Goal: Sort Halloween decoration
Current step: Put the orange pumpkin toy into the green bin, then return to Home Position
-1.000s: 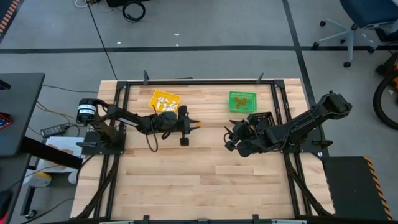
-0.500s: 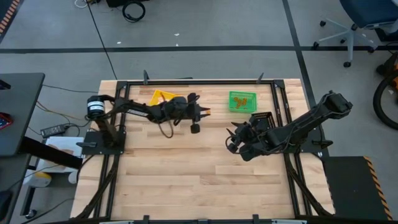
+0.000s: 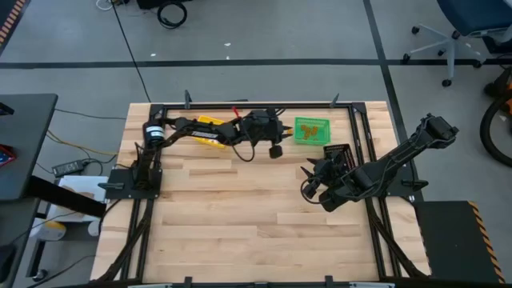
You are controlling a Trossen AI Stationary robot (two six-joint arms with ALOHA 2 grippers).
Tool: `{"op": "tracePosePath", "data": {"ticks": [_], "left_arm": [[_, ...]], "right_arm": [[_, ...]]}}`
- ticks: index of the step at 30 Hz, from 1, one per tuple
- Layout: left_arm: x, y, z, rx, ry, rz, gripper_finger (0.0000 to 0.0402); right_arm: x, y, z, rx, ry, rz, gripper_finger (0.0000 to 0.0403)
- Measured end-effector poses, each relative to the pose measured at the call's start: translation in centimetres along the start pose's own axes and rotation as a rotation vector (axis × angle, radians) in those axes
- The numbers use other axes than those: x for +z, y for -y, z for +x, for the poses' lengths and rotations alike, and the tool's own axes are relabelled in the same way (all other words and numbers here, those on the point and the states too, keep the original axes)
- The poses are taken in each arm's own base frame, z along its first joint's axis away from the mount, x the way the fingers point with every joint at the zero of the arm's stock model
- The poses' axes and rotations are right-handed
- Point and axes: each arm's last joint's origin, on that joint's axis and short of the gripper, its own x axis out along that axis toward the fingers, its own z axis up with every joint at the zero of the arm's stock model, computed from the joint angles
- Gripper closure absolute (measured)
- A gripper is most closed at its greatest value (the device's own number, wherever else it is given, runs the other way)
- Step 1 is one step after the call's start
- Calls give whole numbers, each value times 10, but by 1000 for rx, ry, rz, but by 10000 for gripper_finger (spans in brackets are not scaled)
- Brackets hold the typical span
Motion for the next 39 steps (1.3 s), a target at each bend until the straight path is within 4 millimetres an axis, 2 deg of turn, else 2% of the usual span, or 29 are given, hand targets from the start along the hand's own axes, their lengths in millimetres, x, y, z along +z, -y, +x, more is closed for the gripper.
{"op": "tracePosePath", "data": {"ticks": [5, 12, 19, 25, 29, 34, 39], "left_arm": [[5, -3, 26, 8, 35, 2, 346], [3, -11, 56, 33, 67, -20, 346], [-9, -19, 81, 50, 67, -62, 346], [-22, -16, 97, 45, 51, -93, 343], [-26, -15, 100, 41, 55, -96, 313], [-27, -22, 99, -5, 67, -96, 240], [-23, -36, 95, -56, 122, -96, 205]], "right_arm": [[0, 3, -10, -3, 44, 8, 227], [1, 0, -17, -31, 144, 31, 227], [2, -2, -18, -40, 168, 37, 227], [2, -2, -18, -44, 178, 44, 227], [3, -3, -18, -41, 181, 54, 227], [6, -2, -15, -56, 186, 61, 231], [26, 3, -8, -121, 242, 37, 246]]}}
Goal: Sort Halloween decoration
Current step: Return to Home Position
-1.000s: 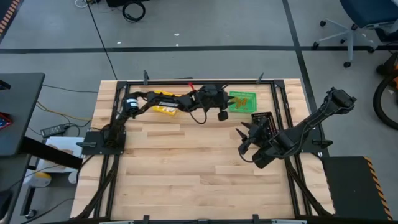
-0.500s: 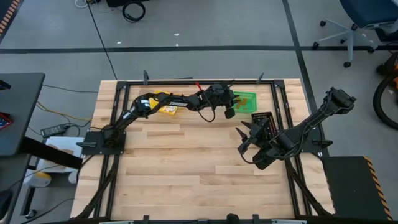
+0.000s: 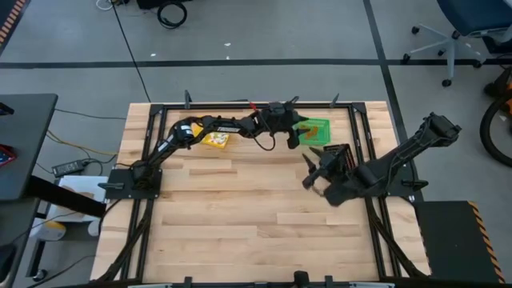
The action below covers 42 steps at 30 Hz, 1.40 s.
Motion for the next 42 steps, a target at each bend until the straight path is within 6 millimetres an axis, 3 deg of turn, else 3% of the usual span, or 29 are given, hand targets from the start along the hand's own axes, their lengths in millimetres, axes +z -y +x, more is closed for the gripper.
{"op": "tracePosePath", "data": {"ticks": [5, 12, 18, 22, 26, 29, 38, 42], "left_arm": [[15, -16, -10, -89, 29, -111, 209], [48, -32, -35, -61, -38, -281, 210], [96, -6, -66, -41, -172, -269, 210], [136, 15, -101, -80, -234, -261, 210], [174, 30, -140, -123, -216, -168, 210], [183, 31, -169, -140, -196, -162, 210], [155, 42, -263, -61, -112, -330, 210], [137, 48, -299, 31, -53, -430, 210]], "right_arm": [[33, 19, 20, -45, 38, 80, 252], [74, 75, 43, 156, 90, 369, 252], [92, 122, 34, 255, 189, 547, 252], [96, 141, 22, 372, 220, 641, 252], [88, 152, 15, 417, 156, 632, 252], [75, 154, 14, 425, 138, 643, 252], [9, 164, 3, 483, 207, 822, 252], [-10, 171, -4, 478, 252, 856, 252]]}}
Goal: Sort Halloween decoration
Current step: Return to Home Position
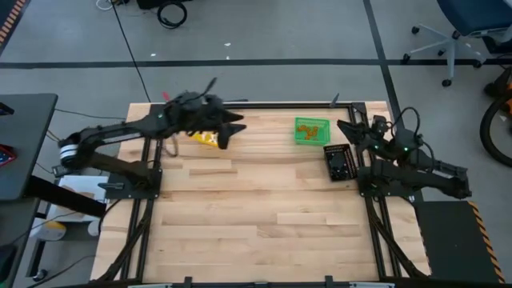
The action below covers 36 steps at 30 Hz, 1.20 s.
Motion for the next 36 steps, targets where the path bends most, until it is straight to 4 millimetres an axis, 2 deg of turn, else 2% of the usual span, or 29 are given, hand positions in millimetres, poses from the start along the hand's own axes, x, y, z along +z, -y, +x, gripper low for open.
{"op": "tracePosePath", "data": {"ticks": [4, 10, 16, 24, 27, 32, 36], "left_arm": [[-22, -3, -27, 46, 92, -111, 210], [-54, -12, -58, 107, 315, -275, 210], [-89, -23, -75, 147, 355, -390, 210], [-133, -36, -97, 98, 469, -516, 223], [-148, -39, -103, 85, 471, -517, 238], [-171, -42, -109, -15, 424, -466, 257], [-178, -45, -114, -44, 420, -396, 260]], "right_arm": [[-6, 9, -10, -2, -6, 12, 252], [-16, 14, -9, -6, -152, 1, 252], [-26, 22, -10, -75, -215, -43, 252], [-61, 50, -1, -117, -209, 64, 252], [-70, 58, 0, -164, -196, 125, 252], [-68, 61, 1, -272, -102, 118, 252], [-65, 64, 1, -357, -14, 52, 252]]}}
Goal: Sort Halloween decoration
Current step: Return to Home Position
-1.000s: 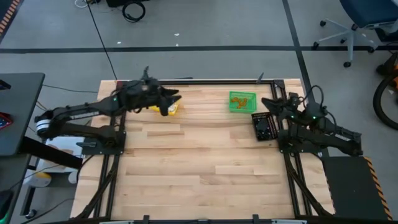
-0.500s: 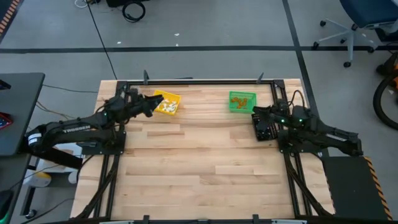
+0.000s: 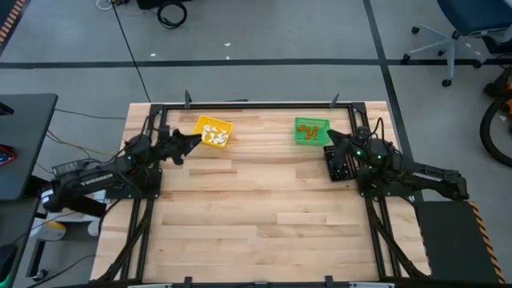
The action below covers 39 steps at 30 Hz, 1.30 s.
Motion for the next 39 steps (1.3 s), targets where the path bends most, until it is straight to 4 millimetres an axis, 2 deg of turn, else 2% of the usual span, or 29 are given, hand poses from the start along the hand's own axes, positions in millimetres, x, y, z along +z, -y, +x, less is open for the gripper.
{"op": "tracePosePath", "data": {"ticks": [5, 7, 39], "left_arm": [[4, -7, -1, 140, 65, 339, 260], [6, -10, -2, 196, 81, 414, 260], [6, -11, -2, 212, 86, 420, 260]], "right_arm": [[0, 0, 0, 2, 4, -24, 252], [0, -1, 0, 11, -4, -19, 252], [0, -1, 0, 21, -12, -19, 252]]}}
